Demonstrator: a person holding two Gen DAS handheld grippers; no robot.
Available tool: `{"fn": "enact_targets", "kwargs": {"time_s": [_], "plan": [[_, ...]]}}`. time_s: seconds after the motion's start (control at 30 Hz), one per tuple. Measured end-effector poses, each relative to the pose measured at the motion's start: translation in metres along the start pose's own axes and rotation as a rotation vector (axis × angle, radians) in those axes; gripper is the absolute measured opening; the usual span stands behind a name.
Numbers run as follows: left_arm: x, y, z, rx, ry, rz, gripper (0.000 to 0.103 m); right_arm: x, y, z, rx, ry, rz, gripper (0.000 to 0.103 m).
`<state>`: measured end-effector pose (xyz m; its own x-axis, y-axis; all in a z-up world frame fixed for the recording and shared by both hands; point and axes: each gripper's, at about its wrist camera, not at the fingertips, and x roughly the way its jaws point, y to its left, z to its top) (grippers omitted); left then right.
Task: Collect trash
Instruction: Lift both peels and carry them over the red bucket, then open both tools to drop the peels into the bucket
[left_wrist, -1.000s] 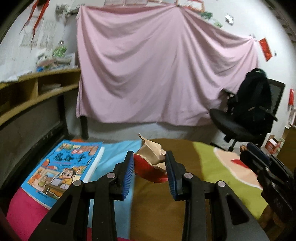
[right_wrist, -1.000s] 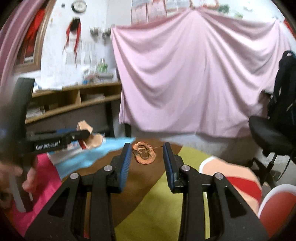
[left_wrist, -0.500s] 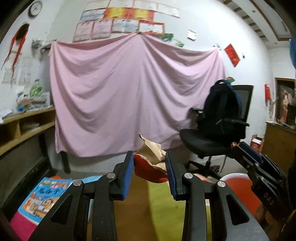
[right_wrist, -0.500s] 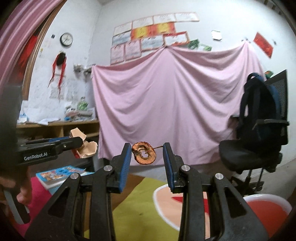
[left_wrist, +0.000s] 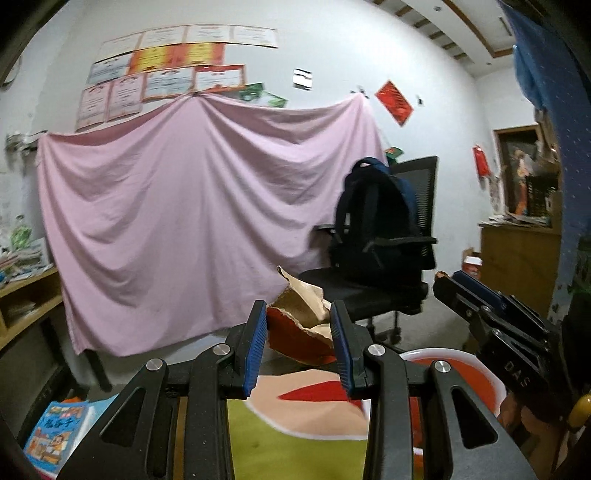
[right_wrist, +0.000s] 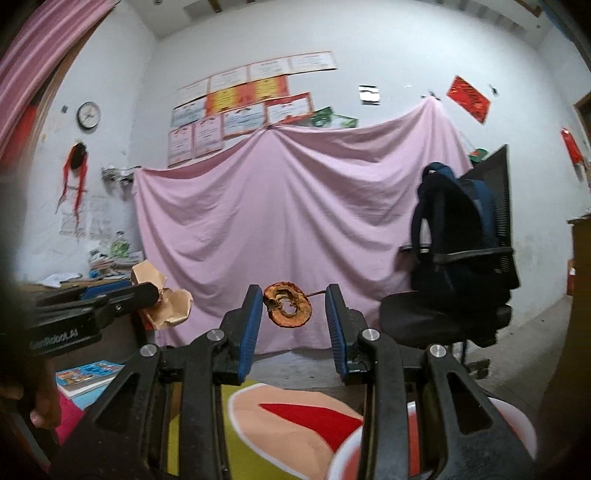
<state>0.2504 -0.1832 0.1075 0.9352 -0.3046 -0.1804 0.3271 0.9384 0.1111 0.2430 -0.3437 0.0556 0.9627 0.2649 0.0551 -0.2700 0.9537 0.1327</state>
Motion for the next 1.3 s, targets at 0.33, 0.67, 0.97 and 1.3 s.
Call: {"fn": "enact_targets", "kwargs": {"time_s": [0.33, 0.67, 0.97, 1.3], "plan": [[0.038, -0.06, 0.001, 0.049, 0.029, -0.087, 0.03, -0.02, -0.061, 0.002, 0.072, 0.035, -0.101, 0.064], [0.058, -0.085, -0.01, 0.067, 0.074, -0.143, 0.03, -0.028, -0.087, 0.003, 0.138, 0.054, -0.155, 0.065], [0.08, -0.095, -0.02, 0.032, 0.154, -0.198, 0.03, -0.023, -0.112, -0.005, 0.226, 0.123, -0.194, 0.065], [0.093, -0.099, -0.029, 0.003, 0.224, -0.241, 0.03, -0.015, -0.128, -0.012, 0.28, 0.176, -0.214, 0.065]]}}
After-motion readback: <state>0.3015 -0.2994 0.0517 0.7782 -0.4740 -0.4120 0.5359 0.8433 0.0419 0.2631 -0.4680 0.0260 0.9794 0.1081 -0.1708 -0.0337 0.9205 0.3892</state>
